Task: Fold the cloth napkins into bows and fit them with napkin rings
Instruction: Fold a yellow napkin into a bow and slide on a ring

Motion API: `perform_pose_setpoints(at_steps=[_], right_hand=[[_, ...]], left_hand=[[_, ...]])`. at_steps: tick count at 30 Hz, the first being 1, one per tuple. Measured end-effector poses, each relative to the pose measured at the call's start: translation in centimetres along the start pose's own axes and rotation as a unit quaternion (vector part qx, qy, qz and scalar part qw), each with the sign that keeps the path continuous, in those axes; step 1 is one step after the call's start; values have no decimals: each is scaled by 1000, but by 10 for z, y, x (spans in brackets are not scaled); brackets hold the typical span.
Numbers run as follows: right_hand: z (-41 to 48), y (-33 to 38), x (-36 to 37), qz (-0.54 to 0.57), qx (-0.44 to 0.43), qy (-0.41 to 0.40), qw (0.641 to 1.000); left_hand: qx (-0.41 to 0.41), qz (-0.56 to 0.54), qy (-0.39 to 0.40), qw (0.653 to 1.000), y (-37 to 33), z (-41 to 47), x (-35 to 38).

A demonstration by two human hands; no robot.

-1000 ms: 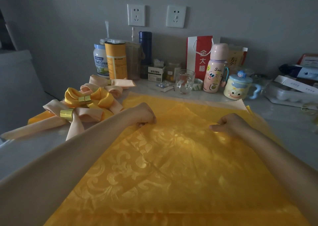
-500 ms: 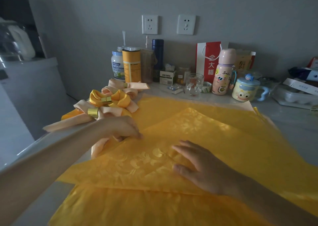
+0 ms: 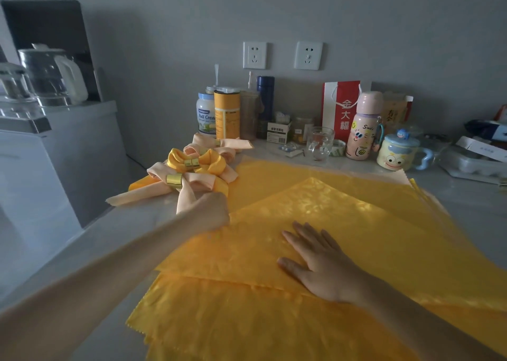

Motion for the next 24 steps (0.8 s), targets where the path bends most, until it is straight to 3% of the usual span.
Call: perform_pose_setpoints(at_steps=[1, 2, 3, 5, 7, 14, 21, 24], right_hand=[[0, 2, 1, -7, 9, 1, 1000], [1, 4, 0, -21, 20, -2, 1000], [2, 4, -1, -33, 30, -4, 999], [2, 7, -2, -48, 39, -12, 998], [5, 7, -1, -73, 44, -16, 996], [10, 5, 6, -16, 39, -48, 998], [8, 8, 5, -19, 41, -35, 998], [8, 9, 4, -18, 40, -32, 999]], left_hand=[[6, 84, -99, 992, -12, -14, 1], [35, 105, -164, 980, -27, -33, 5], [84, 70, -180, 978, -43, -50, 15], [184, -13, -121, 975, -70, -80, 39], [212, -5, -56, 976, -80, -90, 63], [163, 4, 22, 986, -46, -79, 85], [108, -6, 21, 994, 40, -96, 87], [85, -57, -27, 994, 64, -111, 81]])
Point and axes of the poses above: each hand's wrist, its own z-axis towards the middle knuckle, its own x-axis out of the palm, y = z × x, the point moved 4 cm from there along z, towards the middle knuckle, and after that the axes turned 15 degrees about y, right-handed, at the moved point
